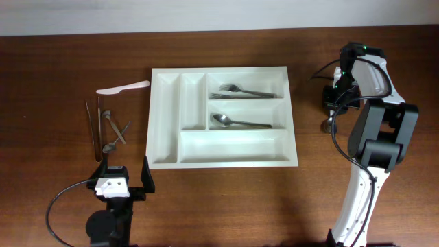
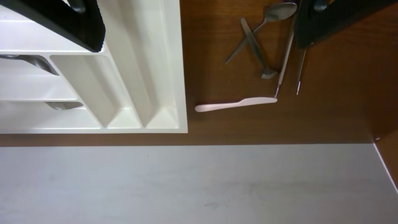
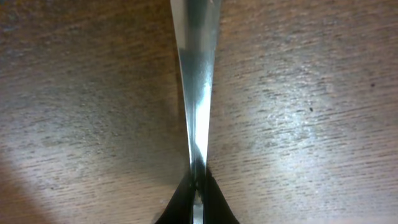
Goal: Pack container
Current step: 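Lower the right gripper and grasp the knife handle, then carry the knife into the tray's top-right compartment, then open the right gripper and raise the right arm away from the tray, then move the left gripper over the silver fork left of the tray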
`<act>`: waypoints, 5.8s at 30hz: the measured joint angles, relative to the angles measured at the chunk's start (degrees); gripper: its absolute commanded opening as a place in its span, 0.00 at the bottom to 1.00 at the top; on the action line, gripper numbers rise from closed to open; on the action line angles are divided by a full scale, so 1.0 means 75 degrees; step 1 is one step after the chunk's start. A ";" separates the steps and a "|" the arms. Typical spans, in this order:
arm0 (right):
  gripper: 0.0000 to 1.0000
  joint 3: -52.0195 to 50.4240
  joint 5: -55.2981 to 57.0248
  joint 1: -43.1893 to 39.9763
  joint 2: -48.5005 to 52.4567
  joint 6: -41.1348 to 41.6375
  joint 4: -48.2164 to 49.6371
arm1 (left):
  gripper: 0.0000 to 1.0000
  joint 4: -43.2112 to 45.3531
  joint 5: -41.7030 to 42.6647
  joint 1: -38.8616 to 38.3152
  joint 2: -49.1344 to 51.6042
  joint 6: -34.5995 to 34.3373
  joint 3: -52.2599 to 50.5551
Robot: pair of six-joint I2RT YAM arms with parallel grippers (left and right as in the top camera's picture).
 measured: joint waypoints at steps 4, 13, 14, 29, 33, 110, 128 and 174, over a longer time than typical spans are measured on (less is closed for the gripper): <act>0.04 0.0638 0.0015 0.0000 0.0119 0.0000 -0.0449 | 0.99 0.0000 0.0000 0.0000 0.0000 0.0000 0.0000; 0.04 0.3182 -0.0280 0.0015 0.0175 -0.0242 -0.1469 | 0.99 0.0000 0.0000 0.0000 0.0000 -0.0003 0.0000; 0.04 0.3483 -0.0574 0.0032 0.0175 -0.0530 -0.1614 | 0.99 -0.0003 0.0000 0.0000 0.0000 0.0000 0.0000; 0.04 0.4202 -0.3445 0.2157 0.0175 -0.4931 -0.2259 | 0.99 0.0000 0.0000 0.0000 0.0000 -0.0003 0.0000; 0.04 0.4202 -0.3654 0.2687 0.0175 -0.6167 -0.2646 | 0.99 0.0000 0.0000 0.0000 0.0000 0.0000 0.0000; 0.99 0.6714 0.1373 -0.0195 0.0187 0.0487 -0.1926 | 0.99 0.0000 0.0000 0.0000 0.0000 0.0000 0.0000; 0.99 0.6714 0.1294 -0.0195 0.0187 0.0539 -0.1926 | 0.99 0.0242 -0.0638 0.0041 0.0659 -0.0067 0.1186; 0.99 0.6714 0.1244 -0.0192 0.0187 0.0548 -0.1929 | 0.99 -0.6781 -0.0527 0.1816 1.1916 -0.1821 0.9585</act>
